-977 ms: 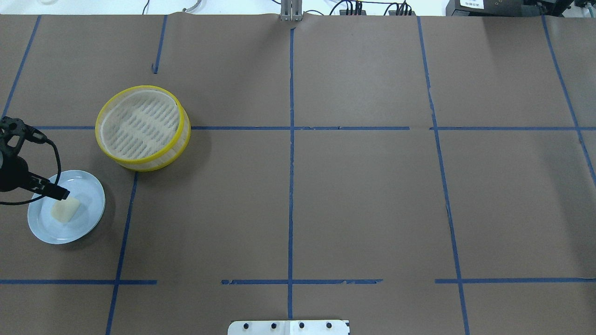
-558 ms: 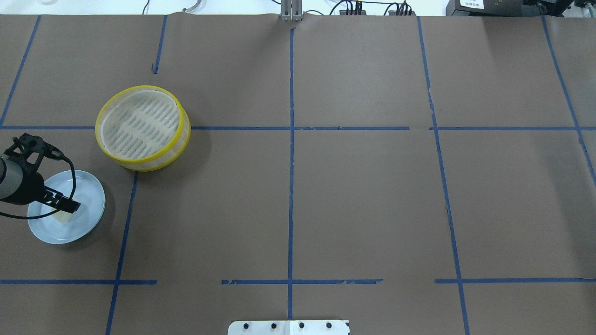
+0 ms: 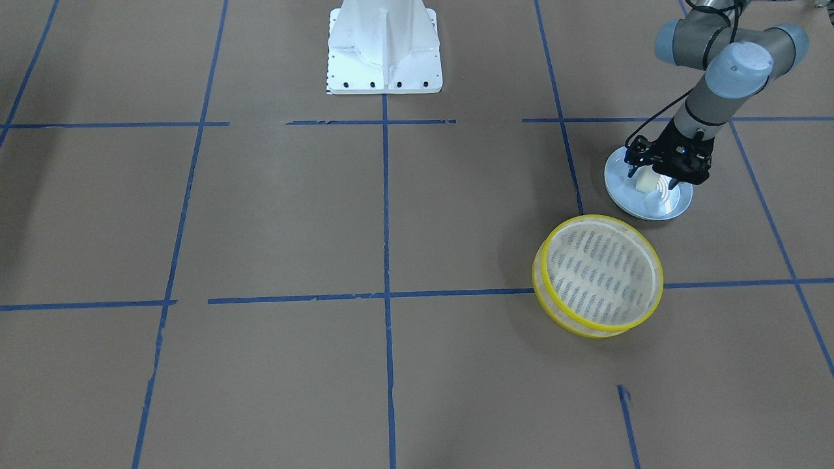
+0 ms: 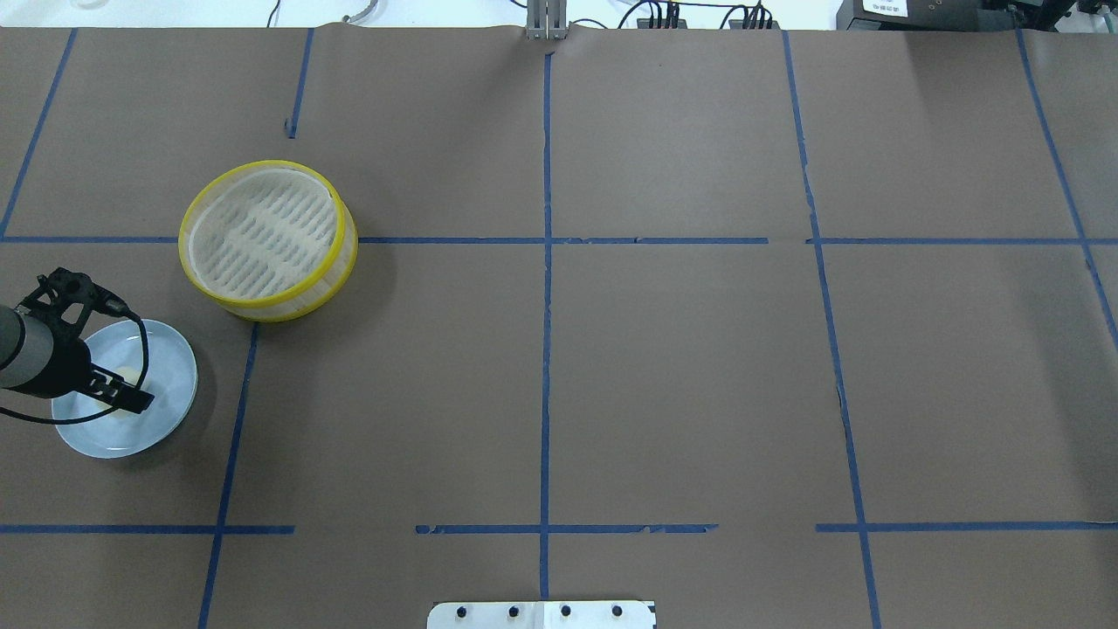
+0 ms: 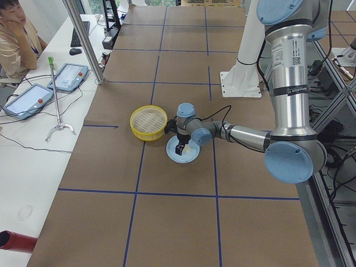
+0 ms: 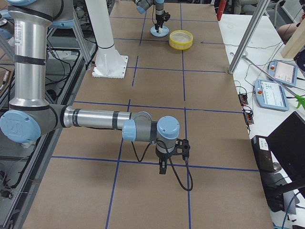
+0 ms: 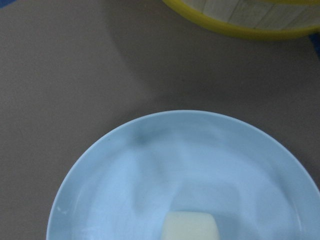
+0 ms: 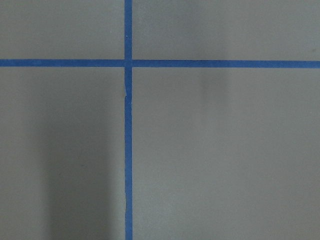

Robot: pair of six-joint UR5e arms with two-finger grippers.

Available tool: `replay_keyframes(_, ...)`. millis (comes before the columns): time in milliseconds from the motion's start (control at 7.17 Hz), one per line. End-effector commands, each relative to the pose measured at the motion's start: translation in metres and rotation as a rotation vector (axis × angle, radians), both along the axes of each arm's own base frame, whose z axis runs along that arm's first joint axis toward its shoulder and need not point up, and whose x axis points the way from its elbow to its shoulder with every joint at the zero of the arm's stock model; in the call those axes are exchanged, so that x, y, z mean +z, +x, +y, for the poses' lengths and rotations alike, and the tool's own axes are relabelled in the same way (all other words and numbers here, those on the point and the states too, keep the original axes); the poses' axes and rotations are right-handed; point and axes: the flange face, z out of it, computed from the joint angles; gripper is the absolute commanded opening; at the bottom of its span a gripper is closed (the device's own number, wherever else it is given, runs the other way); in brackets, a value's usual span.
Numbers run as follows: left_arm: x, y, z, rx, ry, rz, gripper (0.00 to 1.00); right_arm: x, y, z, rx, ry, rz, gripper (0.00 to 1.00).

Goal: Place bun in steamer
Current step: 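Move the left gripper down over the bun on the blue plate, then close the left gripper on the pale bun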

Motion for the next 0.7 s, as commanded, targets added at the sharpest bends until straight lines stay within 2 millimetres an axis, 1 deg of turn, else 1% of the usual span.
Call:
replay_keyframes(0,0.001,0.004,0.004,0.014,-0.004,0.0,0.68,0.0,0.0,0.0,0.0,0.0,0.0,1.0)
replay_keyframes(279,-0.001,0.004,0.004,0.019,0.003,0.003,0.5,0.0,0.0,0.0,0.0,0.0,0.0,1.0)
replay_keyframes(419,-0.003,0.004,0.004,0.014,0.002,0.005,0.44,0.0,0.0,0.0,0.0,0.0,0.0,1.0)
replay_keyframes(558,-0.011,0.001,0.004,0.01,0.01,0.016,0.38,0.0,0.0,0.0,0.0,0.0,0.0,1.0)
